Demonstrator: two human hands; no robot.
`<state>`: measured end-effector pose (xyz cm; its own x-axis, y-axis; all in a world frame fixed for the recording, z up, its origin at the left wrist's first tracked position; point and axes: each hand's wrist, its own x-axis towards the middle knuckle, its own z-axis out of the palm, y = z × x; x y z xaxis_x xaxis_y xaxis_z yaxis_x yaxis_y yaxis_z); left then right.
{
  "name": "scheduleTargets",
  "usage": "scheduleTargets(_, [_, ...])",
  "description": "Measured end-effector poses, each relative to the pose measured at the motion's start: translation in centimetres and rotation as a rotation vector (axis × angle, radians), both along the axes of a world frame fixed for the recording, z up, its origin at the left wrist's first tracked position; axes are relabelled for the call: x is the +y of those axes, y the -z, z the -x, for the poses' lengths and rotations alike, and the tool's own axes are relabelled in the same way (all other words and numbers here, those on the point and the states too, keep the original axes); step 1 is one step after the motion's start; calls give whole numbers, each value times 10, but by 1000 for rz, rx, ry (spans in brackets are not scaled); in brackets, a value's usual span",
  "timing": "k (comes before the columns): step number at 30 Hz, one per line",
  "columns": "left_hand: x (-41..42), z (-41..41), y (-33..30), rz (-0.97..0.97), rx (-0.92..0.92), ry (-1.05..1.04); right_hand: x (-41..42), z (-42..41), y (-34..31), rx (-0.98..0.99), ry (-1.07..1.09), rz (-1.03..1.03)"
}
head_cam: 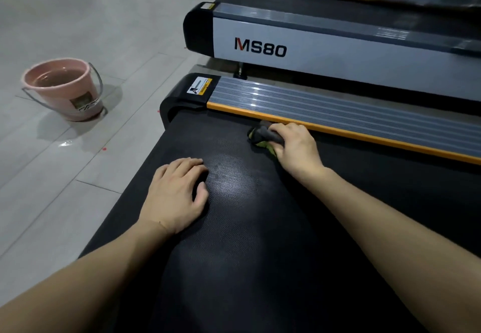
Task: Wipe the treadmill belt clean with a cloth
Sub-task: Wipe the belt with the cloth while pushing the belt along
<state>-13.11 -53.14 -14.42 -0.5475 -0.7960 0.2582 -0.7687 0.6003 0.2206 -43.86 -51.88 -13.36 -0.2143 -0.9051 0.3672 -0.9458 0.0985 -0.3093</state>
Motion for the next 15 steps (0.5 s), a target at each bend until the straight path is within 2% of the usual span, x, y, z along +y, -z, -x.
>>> scheduleTargets(2, [0,0,-1,-5,-9,1,21,-19,-3,-14,-52,-11])
scheduleTargets(7, [-1,0,-2,-9,-27,9,108,-44,1,-50,-416,-43])
scheduleTargets(9, [1,1,-2,5,-30,11,97,-37,-1,38,-480,-61])
scheduleTargets(11, [1,0,-3,16,-27,15,57,-15,1,134,-395,-51])
scheduleTargets(15, [2,0,-4,6,-37,15,0,28,-8,63,11,-64])
